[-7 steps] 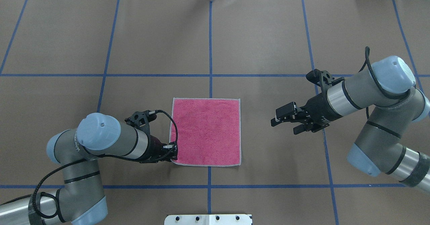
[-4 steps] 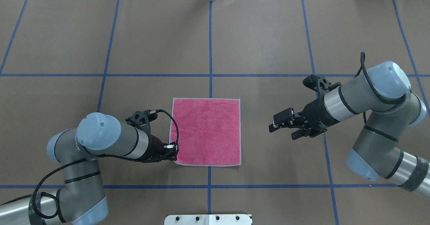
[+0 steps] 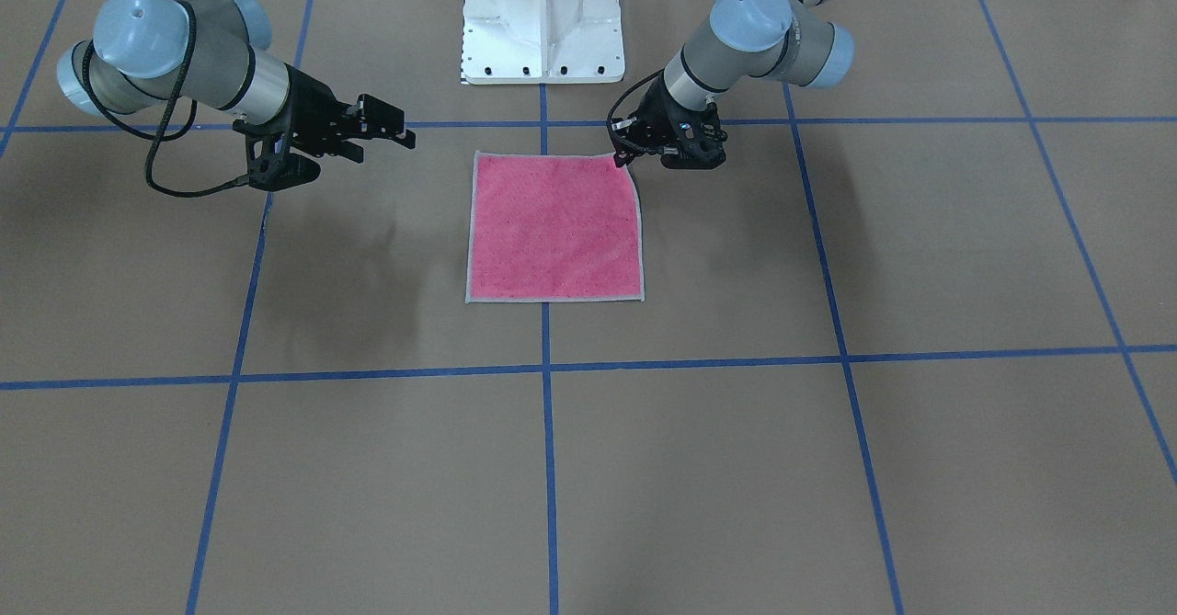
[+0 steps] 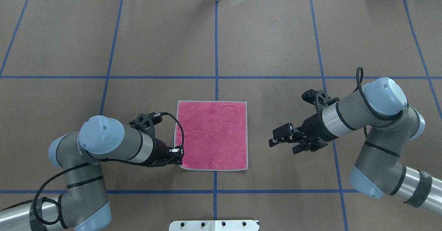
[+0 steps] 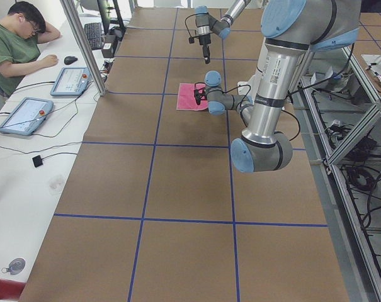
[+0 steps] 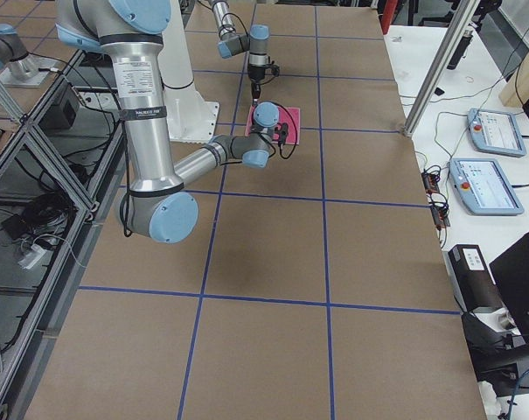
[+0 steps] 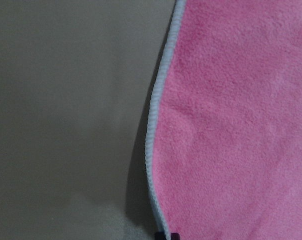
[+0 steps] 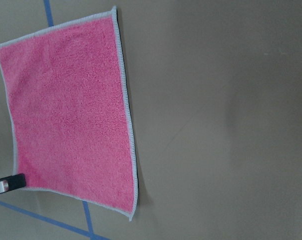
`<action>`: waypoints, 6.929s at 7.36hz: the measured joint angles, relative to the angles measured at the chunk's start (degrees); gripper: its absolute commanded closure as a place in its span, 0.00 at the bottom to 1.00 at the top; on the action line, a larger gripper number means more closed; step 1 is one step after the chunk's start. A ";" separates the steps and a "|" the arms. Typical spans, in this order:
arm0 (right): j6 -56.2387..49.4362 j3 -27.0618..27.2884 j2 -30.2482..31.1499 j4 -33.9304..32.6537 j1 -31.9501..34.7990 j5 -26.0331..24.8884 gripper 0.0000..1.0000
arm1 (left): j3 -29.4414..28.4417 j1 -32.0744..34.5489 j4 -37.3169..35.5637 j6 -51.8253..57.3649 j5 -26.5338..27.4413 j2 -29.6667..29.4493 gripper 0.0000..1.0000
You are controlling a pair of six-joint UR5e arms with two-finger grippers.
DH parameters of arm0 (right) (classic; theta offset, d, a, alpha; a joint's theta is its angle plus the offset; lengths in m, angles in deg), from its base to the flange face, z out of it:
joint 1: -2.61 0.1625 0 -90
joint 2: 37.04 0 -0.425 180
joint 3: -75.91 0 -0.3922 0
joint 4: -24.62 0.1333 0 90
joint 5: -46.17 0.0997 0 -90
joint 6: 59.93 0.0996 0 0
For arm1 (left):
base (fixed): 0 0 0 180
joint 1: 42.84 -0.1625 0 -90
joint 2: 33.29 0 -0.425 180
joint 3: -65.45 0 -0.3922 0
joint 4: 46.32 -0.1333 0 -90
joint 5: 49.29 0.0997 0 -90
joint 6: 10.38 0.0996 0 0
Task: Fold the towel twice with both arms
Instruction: 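Lower the right gripper onto the towel's other near corner, then close both grippers on the near corners of the pink towel, then lift both near corners and fold them over toward the far edge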
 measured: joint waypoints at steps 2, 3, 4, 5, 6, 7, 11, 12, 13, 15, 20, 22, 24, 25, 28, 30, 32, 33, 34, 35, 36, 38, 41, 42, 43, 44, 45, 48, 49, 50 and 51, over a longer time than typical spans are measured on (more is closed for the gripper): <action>5.47 -0.38 -2.16 -0.47 -3.94 -5.13 0.01 | -0.04 0.00 0.02 0.03 0.00 0.10 1.00; 7.17 -0.81 -3.40 -0.69 -6.23 -8.01 0.01 | -0.07 0.00 0.06 0.03 -0.02 0.21 1.00; 7.88 -1.42 -4.17 -0.79 -7.85 -10.21 0.01 | -0.08 0.00 0.10 0.06 -0.08 0.32 1.00; 8.15 -2.38 -4.92 -0.83 -8.70 -11.43 0.01 | -0.08 0.00 0.14 0.07 -0.13 0.36 1.00; 8.24 -3.74 -6.01 -0.84 -9.06 -11.92 0.01 | -0.08 0.00 0.19 0.08 -0.16 0.38 1.00; 8.32 -4.89 -7.00 -0.85 -9.24 -12.09 0.01 | -0.08 0.00 0.23 0.08 -0.17 0.39 1.00; 9.26 -8.10 -10.04 -0.85 -9.62 -12.25 0.18 | -0.01 0.00 0.29 0.05 -0.18 0.54 1.00; 9.90 -8.30 -10.46 -0.85 -9.65 -12.25 0.36 | -0.01 0.00 0.32 0.06 -0.18 0.58 1.00; 10.43 -8.39 -10.83 -0.85 -9.66 -12.24 0.52 | 0.00 0.00 0.34 0.08 -0.18 0.63 1.00; 11.05 -8.59 -11.03 -0.85 -9.77 -12.22 0.52 | 0.00 0.00 0.35 0.08 -0.17 0.66 1.00; 11.13 -8.21 -10.53 -0.70 -9.93 -11.96 0.21 | -0.01 0.00 0.35 0.08 -0.17 0.58 1.00; 11.11 -7.29 -10.39 -0.61 -9.58 -11.80 0.19 | 0.00 0.00 0.35 0.08 -0.17 0.57 1.00; 11.10 -7.17 -10.16 -0.70 -9.60 -11.95 0.19 | -0.04 0.00 0.35 0.08 -0.18 0.60 1.00; 11.10 -7.39 -10.04 -0.74 -9.67 -12.02 0.20 | -0.07 0.00 0.35 0.08 -0.18 0.60 1.00; 11.18 -8.51 -9.96 -0.76 -10.30 -12.21 0.45 | -0.03 0.00 0.35 0.08 -0.18 0.58 1.00; 11.19 -8.86 -10.18 -0.82 -10.43 -12.19 1.00 | 0.06 0.00 0.35 0.08 -0.18 0.62 1.00; 11.44 -9.08 -10.25 -0.78 -10.51 -12.18 1.00 | 0.07 0.00 0.35 0.08 -0.18 0.65 1.00; 11.65 -9.08 -10.26 -0.72 -10.51 -12.17 1.00 | 0.06 0.00 0.35 0.08 -0.18 0.66 1.00; 11.75 -9.01 -10.22 -0.63 -10.46 -12.19 1.00 | 0.07 0.00 0.37 0.08 -0.18 0.62 1.00; 11.83 -8.79 -10.09 -0.40 -10.35 -12.23 1.00 | 0.15 0.00 0.41 0.08 -0.20 0.47 1.00; 12.31 -8.39 -9.98 -0.16 -10.22 -12.23 1.00 | 0.32 0.00 0.43 0.07 -0.23 0.07 1.00; 13.56 -7.14 -10.02 0.06 -9.62 -12.14 1.00 | 0.65 0.16 0.44 0.01 -0.26 -1.22 1.00; 13.80 -5.88 -10.07 0.15 -6.40 -12.08 1.00 | 0.87 2.51 0.50 -0.01 -0.25 -2.01 1.00; 13.71 -5.94 -10.08 0.12 -5.19 -12.19 1.00 | 0.81 4.24 0.54 -0.03 -0.23 -2.52 1.00; 13.52 -6.18 -10.14 0.07 -4.06 -12.30 1.00 | 0.60 6.07 0.56 -0.04 -0.23 -3.27 1.00; 13.29 -6.76 -10.29 0.04 -3.17 -12.62 1.00 | 0.04 7.41 0.55 -0.03 -0.20 -4.37 1.00; 13.12 -7.58 -10.60 0.03 -2.75 -13.39 1.00 | -0.80 8.21 0.54 0.01 -0.19 -5.24 1.00; 12.96 -10.61 -12.84 0.03 -2.57 -16.53 1.00 | -3.76 9.55 0.53 0.00 -0.17 -6.25 1.00; 12.95 -11.24 -13.32 0.03 -2.56 -17.48 1.00 | -4.63 9.96 0.54 0.00 -0.18 -6.29 1.00; 12.95 -11.53 -13.55 0.03 -2.53 -18.29 1.00 | -5.54 10.27 0.58 0.00 -0.18 -6.31 1.00; 12.95 -11.67 -13.64 0.03 -2.43 -18.85 1.00 | -6.19 10.49 0.60 -0.01 -0.18 -6.31 1.00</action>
